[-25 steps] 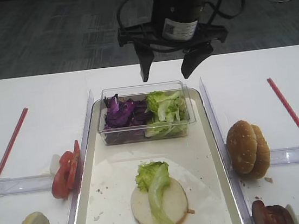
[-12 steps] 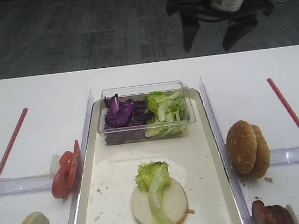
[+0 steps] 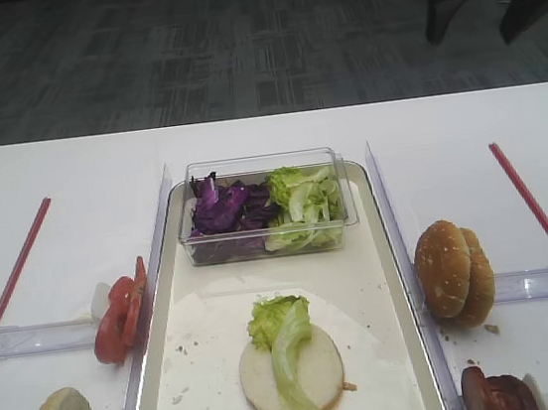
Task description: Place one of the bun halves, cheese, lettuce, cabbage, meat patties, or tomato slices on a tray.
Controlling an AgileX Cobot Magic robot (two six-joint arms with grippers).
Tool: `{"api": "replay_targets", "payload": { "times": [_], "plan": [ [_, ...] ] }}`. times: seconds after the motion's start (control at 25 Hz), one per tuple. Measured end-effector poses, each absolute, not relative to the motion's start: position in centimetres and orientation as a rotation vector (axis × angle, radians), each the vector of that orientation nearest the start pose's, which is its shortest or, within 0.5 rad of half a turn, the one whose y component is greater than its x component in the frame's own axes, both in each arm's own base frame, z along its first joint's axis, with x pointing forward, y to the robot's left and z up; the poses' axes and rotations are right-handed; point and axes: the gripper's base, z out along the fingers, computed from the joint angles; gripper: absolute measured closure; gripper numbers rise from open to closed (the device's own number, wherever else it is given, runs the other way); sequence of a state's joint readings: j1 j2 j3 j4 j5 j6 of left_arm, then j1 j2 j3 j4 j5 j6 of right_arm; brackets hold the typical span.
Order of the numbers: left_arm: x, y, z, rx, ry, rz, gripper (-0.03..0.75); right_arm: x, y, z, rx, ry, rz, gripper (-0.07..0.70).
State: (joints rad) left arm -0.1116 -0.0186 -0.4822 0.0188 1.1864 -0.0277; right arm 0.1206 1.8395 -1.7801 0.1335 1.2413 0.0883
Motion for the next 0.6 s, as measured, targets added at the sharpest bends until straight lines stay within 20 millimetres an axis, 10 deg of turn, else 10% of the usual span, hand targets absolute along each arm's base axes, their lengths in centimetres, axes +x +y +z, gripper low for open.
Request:
{"api": "replay_targets", "payload": {
  "times": [0.32,0.6],
  "plan": [
    [-1.1,0.3,26.2,0.089,2.168,-0.057,0.445,39.3,1.6,33.0,0.055,2.78,0.187,0.079],
    [-1.1,0.3,26.2,0.089,2.168,-0.057,0.445,37.6,1.7,33.9,0.036,2.771,0.226,0.079]
  ]
}}
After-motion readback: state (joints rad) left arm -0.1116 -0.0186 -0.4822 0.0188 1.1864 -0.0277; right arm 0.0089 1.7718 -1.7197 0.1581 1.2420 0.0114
